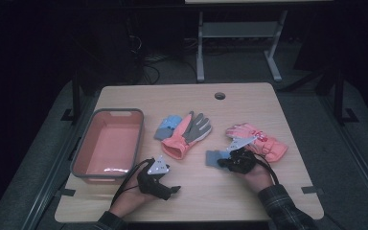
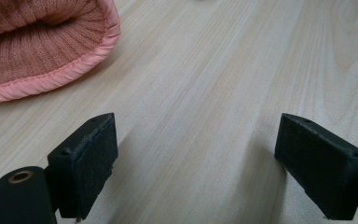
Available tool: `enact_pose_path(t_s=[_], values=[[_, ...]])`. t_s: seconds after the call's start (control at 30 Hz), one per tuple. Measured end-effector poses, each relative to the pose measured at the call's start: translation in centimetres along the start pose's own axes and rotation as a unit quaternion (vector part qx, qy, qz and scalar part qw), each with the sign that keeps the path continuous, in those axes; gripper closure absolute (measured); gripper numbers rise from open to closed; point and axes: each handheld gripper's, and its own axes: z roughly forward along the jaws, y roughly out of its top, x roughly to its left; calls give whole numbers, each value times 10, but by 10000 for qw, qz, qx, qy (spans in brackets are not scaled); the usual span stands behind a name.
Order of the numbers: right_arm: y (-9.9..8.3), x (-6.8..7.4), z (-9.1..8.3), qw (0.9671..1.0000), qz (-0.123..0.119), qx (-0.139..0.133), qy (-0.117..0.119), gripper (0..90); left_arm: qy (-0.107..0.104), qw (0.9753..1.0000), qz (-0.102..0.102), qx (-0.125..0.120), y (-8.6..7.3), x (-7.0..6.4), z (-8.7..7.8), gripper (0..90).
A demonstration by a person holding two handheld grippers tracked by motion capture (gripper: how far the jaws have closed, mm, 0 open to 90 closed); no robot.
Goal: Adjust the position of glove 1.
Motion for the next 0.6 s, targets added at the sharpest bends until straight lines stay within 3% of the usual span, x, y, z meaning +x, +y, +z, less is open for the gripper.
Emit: enact_pose_path(t_s=[0.17, 0.6], values=[[-4, 11, -4, 9998, -181, 76, 98, 900, -5, 10000, 2, 16, 0, 0, 0, 124], [-16, 30, -16, 9991, -263, 176, 294, 900, 2, 10000, 0, -27, 0, 0, 0, 124]])
